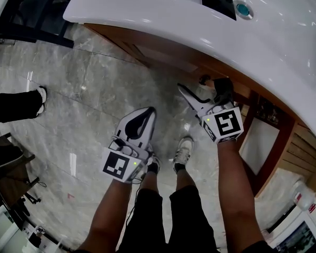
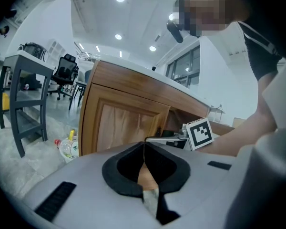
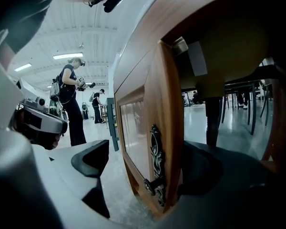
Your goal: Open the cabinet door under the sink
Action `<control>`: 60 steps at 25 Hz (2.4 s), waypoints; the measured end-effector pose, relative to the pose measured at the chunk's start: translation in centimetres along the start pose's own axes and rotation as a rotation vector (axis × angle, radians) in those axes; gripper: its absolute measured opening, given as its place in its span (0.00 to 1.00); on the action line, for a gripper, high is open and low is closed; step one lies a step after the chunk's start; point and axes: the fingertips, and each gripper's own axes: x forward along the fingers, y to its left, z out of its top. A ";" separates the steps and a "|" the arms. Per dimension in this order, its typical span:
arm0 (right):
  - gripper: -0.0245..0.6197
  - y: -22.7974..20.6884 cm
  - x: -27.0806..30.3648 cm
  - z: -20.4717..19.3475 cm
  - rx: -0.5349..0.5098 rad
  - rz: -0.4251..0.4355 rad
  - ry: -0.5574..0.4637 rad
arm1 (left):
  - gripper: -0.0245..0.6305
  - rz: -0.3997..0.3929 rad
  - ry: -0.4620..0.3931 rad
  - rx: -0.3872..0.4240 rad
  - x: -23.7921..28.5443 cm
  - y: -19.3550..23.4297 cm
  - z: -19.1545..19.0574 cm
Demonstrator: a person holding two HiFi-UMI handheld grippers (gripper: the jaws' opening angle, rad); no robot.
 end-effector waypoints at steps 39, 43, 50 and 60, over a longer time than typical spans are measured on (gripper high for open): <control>0.70 7.9 -1.4 -0.8 -0.047 0.075 0.064 | 0.07 0.036 0.022 -0.049 -5.2 1.6 -2.1; 0.70 9.9 -1.7 -0.6 -0.057 0.086 0.057 | 0.07 0.049 0.026 -0.048 -6.4 2.1 -2.5; 0.70 13.5 -2.2 -1.2 -0.085 0.110 0.091 | 0.07 0.096 0.007 -0.049 -8.2 4.6 -1.9; 0.71 16.8 -1.9 -0.9 -0.004 0.072 0.091 | 0.07 0.141 -0.006 -0.063 -10.9 7.1 -1.9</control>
